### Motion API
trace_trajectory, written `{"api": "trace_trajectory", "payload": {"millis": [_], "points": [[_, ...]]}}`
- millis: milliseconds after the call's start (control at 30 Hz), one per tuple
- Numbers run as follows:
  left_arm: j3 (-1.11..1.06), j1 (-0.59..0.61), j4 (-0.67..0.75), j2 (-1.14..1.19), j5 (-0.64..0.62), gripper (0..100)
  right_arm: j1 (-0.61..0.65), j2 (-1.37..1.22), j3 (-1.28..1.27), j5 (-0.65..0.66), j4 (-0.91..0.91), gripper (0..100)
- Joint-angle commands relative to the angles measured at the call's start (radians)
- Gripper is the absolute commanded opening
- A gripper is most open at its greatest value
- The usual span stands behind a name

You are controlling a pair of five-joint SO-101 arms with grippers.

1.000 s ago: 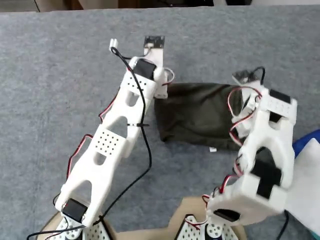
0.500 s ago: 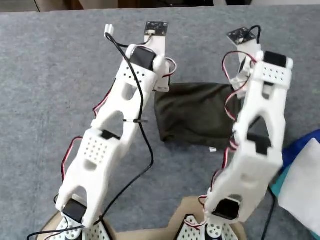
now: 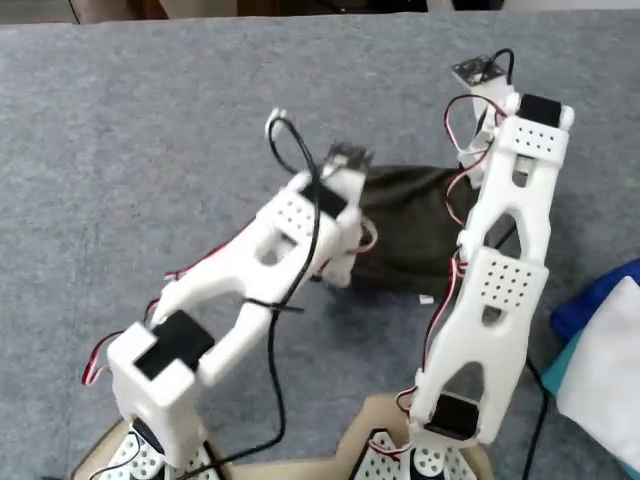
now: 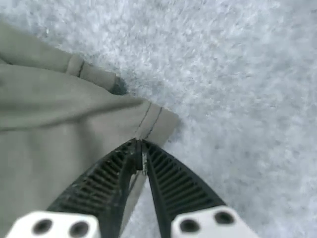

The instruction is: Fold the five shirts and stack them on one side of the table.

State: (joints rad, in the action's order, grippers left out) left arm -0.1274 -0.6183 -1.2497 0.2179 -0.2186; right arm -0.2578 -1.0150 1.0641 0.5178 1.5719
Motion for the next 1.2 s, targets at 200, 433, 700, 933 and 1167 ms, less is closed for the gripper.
{"api": "trace_trajectory", "payload": {"millis": [200,433,700,933,1167], "points": [[-0.245,0.011,0.296,-0.067,-0.057,2,0.008,-0.154,0.194,-0.003,-0.017,0.6],[-0.087,0.133,0.190,-0.202,-0.064,2,0.054,-0.166,0.308,0.015,0.077,0.6],[0.091,0.132,0.120,-0.228,-0.071,2,0.058,-0.168,0.302,0.014,0.081,0.6],[0.055,-0.026,0.187,-0.039,-0.135,2,0.042,-0.170,0.302,-0.005,0.077,0.6],[0.138,0.006,0.193,0.151,-0.153,2,0.031,-0.196,0.309,-0.008,0.080,0.6]]}}
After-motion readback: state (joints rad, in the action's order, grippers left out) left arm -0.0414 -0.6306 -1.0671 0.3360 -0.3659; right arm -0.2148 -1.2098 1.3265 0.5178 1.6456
